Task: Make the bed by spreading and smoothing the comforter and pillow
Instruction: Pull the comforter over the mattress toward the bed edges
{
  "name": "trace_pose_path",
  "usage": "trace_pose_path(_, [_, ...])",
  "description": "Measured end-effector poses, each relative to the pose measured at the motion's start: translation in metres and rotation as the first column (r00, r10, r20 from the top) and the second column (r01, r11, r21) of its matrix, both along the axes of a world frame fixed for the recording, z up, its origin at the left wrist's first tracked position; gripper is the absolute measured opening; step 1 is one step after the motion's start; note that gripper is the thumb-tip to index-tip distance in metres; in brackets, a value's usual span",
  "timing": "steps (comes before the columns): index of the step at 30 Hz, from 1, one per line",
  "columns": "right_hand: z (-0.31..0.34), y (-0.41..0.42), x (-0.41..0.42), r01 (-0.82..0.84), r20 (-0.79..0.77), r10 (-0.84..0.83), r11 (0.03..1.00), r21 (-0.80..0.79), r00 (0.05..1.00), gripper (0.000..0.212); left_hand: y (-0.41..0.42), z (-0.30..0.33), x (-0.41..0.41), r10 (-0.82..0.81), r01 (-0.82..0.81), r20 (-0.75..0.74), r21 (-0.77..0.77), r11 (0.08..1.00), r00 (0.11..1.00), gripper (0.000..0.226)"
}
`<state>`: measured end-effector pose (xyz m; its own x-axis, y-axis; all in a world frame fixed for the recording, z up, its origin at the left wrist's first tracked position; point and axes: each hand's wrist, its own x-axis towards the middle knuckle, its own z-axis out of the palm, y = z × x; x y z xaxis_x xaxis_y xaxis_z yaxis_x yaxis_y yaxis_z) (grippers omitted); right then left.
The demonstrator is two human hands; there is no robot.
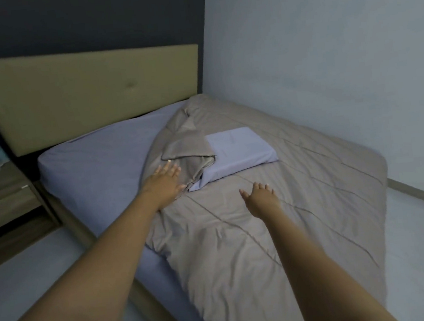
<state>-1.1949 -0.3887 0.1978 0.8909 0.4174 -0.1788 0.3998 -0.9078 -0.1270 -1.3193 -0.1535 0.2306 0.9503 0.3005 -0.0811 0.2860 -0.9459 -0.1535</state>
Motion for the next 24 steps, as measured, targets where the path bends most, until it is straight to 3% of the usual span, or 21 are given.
trace_pose_path(7, [-0.018,0.123,-0.009,0.194,-0.046,-0.193,0.981,0.024,0.98,0.072,0.149,0.009,0.024,-0.171,0.174,-0.058,0.057,0.983,0.984,0.063])
trace_pose_path(15, [-0.025,0.218,0.017,0.36,-0.077,-0.36,0.933,-0.01,0.93,0.076,0.259,-0.007,0.106,-0.307,0.306,-0.069,-0.03,0.952,0.949,0.062])
trace_pose_path(24, [-0.027,0.336,0.08,0.387,-0.095,-0.385,0.922,0.002,0.918,0.075,0.385,-0.026,0.175,-0.33,0.321,-0.084,-0.106,0.941,0.94,0.063])
